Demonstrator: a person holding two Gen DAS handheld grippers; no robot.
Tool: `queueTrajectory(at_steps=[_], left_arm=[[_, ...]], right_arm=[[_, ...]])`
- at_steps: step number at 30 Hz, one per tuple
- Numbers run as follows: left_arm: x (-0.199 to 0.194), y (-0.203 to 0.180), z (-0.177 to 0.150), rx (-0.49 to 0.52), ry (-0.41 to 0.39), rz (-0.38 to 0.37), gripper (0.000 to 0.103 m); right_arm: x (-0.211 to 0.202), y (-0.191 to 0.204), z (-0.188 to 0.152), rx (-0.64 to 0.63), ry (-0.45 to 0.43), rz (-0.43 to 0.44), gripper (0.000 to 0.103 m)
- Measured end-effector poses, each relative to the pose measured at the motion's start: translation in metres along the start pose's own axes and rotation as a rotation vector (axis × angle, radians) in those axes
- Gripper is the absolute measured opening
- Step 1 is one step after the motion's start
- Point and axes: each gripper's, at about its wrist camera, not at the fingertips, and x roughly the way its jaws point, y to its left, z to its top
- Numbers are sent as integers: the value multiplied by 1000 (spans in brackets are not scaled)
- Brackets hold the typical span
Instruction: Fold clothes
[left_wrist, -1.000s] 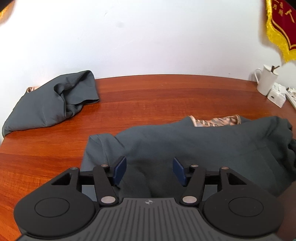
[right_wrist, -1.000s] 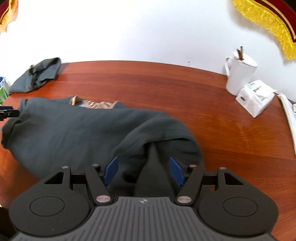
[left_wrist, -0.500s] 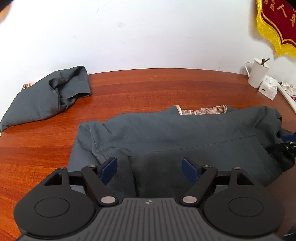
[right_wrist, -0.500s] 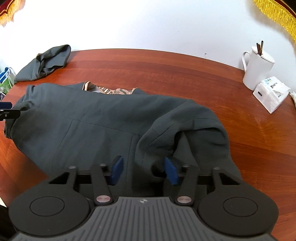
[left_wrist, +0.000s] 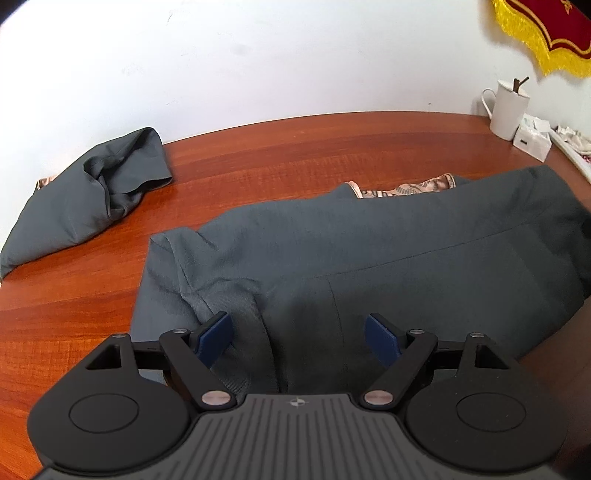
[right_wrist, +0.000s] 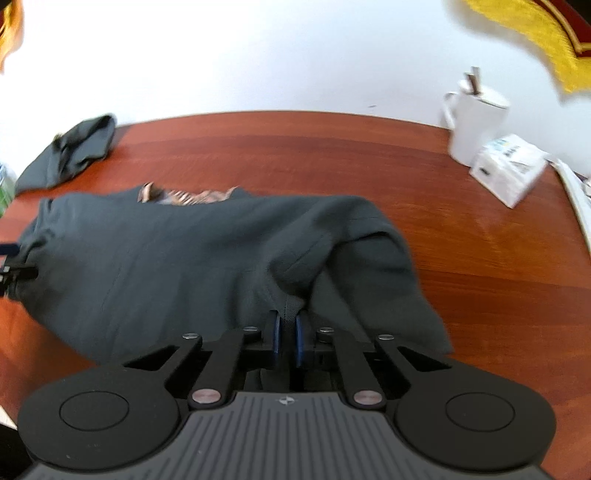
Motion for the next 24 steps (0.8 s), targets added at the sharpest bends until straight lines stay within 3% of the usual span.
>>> queueTrajectory(at_steps=[5,10,13,16,18,21,24], left_arm=[[5,3,-1,6,17,20,81],[12,11,-3,-16,43,41,81],[8,14,-4,-42,41,41,81],[0,15,-6,-56,32,33,81],[-3,14,-7,-62,29,29,81],[-10,10,-9,-74,21,16,81],[-13,6,-10,-79,9,7,81]], right_arm=[[11,-22,-3,60,15,-4,8],[40,-27,-14,19,63,-18,11],[36,-31,-11,26,58,7,14],[23,-32,-9,32,50,55,29],[15,-29,-10,9,45,75,44],[8,-19,-14,-51,54,74,53],[7,-11,-19,-78,71,74,53]])
